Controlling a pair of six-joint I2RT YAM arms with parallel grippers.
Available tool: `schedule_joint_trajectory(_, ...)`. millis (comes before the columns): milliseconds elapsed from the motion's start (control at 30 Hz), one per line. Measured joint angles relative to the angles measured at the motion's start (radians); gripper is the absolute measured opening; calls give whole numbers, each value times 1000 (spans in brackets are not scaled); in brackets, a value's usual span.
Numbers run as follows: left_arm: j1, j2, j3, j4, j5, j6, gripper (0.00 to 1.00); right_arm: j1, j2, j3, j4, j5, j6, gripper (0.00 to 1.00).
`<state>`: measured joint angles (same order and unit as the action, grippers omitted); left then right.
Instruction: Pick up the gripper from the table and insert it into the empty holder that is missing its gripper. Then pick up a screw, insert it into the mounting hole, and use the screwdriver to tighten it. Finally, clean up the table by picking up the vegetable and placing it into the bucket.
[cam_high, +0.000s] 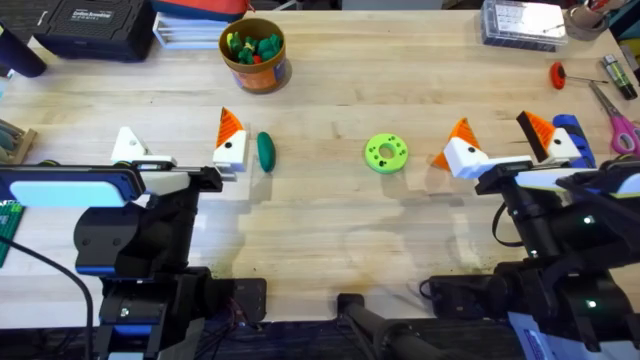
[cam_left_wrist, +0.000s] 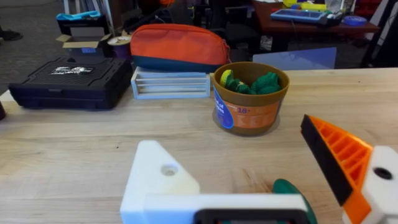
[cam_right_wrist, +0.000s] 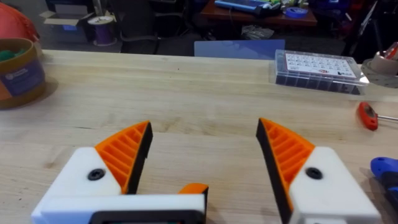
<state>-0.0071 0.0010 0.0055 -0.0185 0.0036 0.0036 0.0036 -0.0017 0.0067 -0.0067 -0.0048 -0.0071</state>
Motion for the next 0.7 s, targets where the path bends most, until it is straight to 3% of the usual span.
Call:
schedule_joint_trajectory(467,0,0,4,-15,0,0,977,0,0,2,-10,0,-3,994)
schedule_joint_trajectory(600,0,7,84,-148,1,3,977,0,2,86,-187,-8,1,993)
schedule_joint_trajectory(700,0,59,237,-295,1,6,977,0,18,184,-356,-19,4,993)
